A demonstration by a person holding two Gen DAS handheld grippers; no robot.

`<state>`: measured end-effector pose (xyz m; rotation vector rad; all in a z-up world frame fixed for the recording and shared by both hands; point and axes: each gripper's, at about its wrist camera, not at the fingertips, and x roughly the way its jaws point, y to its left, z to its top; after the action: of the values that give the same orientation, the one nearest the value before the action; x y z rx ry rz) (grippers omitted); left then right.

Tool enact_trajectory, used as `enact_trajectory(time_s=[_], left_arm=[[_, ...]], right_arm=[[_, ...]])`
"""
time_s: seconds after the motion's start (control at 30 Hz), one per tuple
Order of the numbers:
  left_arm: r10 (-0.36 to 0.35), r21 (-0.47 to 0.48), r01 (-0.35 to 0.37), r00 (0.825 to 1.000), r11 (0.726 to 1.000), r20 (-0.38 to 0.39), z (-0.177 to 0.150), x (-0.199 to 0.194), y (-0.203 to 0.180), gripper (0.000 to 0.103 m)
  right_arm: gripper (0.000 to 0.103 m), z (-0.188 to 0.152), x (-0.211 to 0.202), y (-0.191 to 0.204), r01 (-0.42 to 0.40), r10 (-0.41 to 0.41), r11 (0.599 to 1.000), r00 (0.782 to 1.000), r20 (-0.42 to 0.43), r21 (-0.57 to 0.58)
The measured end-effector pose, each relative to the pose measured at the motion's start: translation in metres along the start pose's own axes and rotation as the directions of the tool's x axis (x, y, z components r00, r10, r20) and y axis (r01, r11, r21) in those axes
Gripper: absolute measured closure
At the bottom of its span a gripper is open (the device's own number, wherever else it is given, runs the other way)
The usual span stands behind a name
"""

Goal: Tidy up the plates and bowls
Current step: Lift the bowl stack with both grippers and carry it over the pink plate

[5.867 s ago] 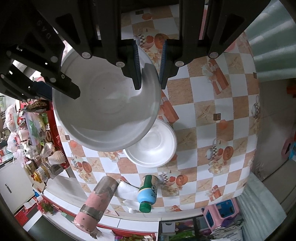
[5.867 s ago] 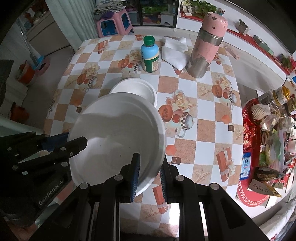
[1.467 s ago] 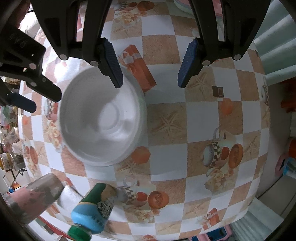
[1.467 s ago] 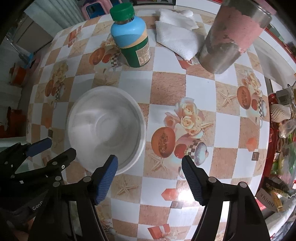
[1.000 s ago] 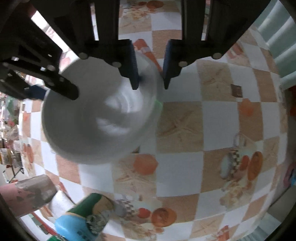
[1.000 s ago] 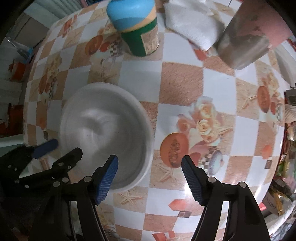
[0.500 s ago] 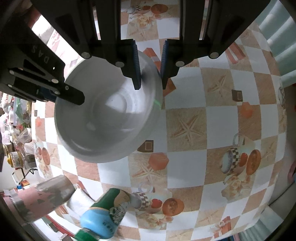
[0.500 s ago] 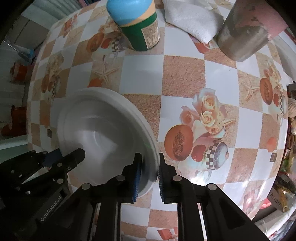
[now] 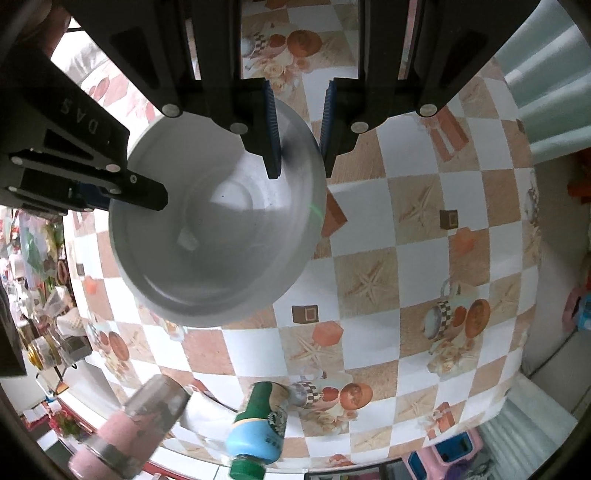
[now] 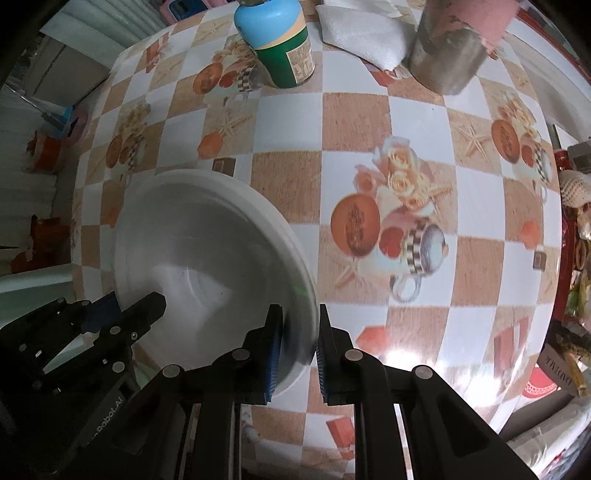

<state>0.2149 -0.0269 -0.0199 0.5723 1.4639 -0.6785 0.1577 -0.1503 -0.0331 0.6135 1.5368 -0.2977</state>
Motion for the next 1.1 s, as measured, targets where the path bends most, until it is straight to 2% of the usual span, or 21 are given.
enact_trajectory(time_s=[0.27, 0.6, 0.9, 1.1], left_arm=[[-0.003, -0.009, 0.003, 1.0, 1.0, 0.015, -0.035, -0.014, 0.002, 0.08], [0.005, -0.075, -0.005, 1.0, 0.997, 0.002, -0.086, -0.017, 0.013, 0.08], [0.018, -0.176, -0.022, 1.0, 0.984, -0.023, -0.128, -0.015, 0.028, 0.079], [0.032, -0.276, -0.043, 0.998, 0.96, -0.046, -0.169, -0.014, 0.032, 0.079]], right_arm=[[0.084, -0.029, -0.01, 0.012, 0.004, -0.004, 1.0, 1.0, 0.002, -0.019], [0.084, -0.066, -0.003, 0.042, 0.018, -0.021, 0.994, 0.999, -0.025, -0.112], [0.084, -0.093, 0.008, 0.07, 0.018, -0.033, 0.975, 0.997, -0.065, -0.22], [0.084, -0.112, 0.016, 0.085, -0.004, -0.024, 0.953, 0.996, -0.09, -0.303]])
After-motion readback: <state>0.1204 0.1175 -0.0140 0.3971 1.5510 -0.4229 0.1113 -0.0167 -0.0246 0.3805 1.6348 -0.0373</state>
